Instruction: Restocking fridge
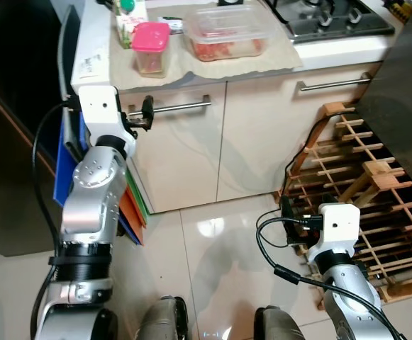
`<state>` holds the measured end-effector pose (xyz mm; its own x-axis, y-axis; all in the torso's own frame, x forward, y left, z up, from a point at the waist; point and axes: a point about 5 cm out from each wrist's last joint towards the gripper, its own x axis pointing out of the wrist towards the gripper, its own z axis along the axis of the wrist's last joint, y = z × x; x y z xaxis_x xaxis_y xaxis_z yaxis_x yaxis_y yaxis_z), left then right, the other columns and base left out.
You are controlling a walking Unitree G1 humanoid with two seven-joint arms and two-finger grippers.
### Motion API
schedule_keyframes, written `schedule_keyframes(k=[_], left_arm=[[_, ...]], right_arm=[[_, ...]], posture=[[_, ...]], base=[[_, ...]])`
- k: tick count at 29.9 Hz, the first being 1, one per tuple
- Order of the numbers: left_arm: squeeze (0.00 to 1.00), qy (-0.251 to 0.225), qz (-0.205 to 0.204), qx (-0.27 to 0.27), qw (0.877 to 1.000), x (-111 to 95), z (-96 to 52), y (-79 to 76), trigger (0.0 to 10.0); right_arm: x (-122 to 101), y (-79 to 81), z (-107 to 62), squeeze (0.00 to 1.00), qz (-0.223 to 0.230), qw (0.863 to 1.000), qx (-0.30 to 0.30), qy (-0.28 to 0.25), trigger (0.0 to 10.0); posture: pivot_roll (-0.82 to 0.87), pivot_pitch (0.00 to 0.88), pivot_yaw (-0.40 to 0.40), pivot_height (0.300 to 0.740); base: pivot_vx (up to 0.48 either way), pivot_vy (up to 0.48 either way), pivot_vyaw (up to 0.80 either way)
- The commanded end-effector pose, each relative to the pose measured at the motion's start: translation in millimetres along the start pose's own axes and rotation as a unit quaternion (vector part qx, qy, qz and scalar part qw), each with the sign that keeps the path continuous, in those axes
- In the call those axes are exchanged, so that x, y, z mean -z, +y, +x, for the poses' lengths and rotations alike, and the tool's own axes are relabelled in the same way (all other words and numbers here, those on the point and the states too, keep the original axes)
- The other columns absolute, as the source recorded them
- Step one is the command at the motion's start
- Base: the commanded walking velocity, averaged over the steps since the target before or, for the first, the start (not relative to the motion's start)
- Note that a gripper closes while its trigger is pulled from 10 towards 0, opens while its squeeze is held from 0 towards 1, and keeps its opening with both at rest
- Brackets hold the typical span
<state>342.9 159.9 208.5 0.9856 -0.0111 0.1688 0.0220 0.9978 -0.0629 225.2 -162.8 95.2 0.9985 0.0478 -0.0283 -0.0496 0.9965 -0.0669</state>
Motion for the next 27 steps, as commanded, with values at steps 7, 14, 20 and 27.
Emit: schedule_keyframes(k=[7,14,20,27], left_arm=[[0.00,0.014,-0.005,0.000,1.000,9,10.6,-12.2,10.0],[0.00,0.028,0.054,0.066,0.996,23,-37.1,2.1,10.0],[0.00,0.060,0.118,0.099,0.986,48,-97.5,25.4,10.0],[0.00,-0.027,0.090,0.069,0.993,8,-84.8,2.8,10.0]], right_arm=[[-4,3.4,0.5,0.00,-0.005,1.000,0.003,-0.014,10.0],[-50,-5.0,8.2,0.00,-0.002,0.994,0.055,-0.096,10.0],[-79,2.4,-2.0,0.00,-0.038,0.989,0.027,-0.139,10.0],[-85,-5.2,1.5,0.00,-0.039,0.989,0.030,-0.142,10.0]], posture=[[-0.08,0.145,0.059,0.710],[-0.05,0.128,0.067,0.710],[-0.03,0.116,0.044,0.710],[-0.02,0.079,0.001,0.710]], base=[[0.000,0.000,0.00],[0.000,0.000,0.00],[0.000,0.000,0.00],[0.000,0.000,0.00]])
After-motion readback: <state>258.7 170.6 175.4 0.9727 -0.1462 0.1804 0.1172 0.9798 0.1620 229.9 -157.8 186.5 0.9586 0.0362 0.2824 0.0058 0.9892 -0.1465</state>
